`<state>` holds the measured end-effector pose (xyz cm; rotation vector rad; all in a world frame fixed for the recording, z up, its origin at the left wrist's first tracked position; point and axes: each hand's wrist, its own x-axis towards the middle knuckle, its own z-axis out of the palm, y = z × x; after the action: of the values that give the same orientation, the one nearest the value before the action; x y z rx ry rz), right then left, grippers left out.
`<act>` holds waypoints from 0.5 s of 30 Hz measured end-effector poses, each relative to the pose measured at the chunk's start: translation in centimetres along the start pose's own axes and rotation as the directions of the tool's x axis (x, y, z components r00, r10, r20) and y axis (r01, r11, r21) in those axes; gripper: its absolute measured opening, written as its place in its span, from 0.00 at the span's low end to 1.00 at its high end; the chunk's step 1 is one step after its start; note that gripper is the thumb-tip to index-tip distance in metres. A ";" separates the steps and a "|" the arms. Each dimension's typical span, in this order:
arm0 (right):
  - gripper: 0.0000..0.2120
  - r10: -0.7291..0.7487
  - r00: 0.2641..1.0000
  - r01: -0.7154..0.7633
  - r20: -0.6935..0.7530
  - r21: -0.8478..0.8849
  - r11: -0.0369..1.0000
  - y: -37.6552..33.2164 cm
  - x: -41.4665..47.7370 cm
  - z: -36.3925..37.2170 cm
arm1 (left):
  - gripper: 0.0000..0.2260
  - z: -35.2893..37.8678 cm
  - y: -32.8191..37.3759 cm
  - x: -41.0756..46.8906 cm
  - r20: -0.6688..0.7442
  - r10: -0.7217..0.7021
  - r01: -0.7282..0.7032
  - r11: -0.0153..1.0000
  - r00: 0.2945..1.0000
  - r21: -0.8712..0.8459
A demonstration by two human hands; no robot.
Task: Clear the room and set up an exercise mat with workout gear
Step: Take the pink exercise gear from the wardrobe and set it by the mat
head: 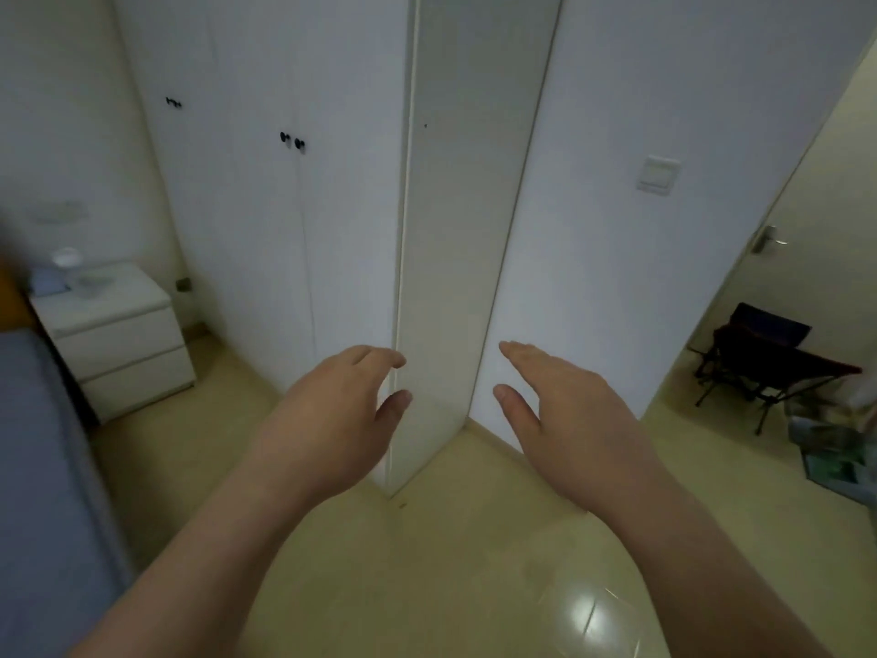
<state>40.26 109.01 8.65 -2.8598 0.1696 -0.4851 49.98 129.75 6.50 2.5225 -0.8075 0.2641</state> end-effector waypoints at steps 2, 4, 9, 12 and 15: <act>0.25 -0.045 0.999 0.045 -0.004 0.039 0.998 1.2 4.9 1.9 | 0.19 0.6 -1.6 3.2 -0.023 -0.040 0.041 0.999 0.999 0.017; 0.24 -0.097 0.995 0.099 -0.031 0.090 0.991 1.8 9.8 3.6 | 0.18 1.2 -3.4 6.2 -0.064 -0.075 0.078 0.996 0.995 0.047; 0.25 -0.212 0.977 0.215 -0.036 0.190 0.958 1.7 21.6 6.9 | 0.18 0.8 -8.5 13.3 -0.124 -0.223 0.233 0.970 0.967 0.064; 0.25 -0.243 0.970 0.242 -0.026 0.238 0.941 0.1 28.4 9.1 | 0.17 0.2 -12.0 17.5 -0.170 -0.292 0.304 0.952 0.941 0.048; 0.24 -0.256 0.967 0.248 -0.011 0.289 0.925 -2.9 34.3 11.2 | 0.16 -0.5 -15.7 21.0 -0.217 -0.310 0.328 0.943 0.926 0.052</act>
<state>76.46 108.97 9.80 -2.6072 -0.2587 -0.4739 76.19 130.77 7.67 2.6035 -0.3023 0.4486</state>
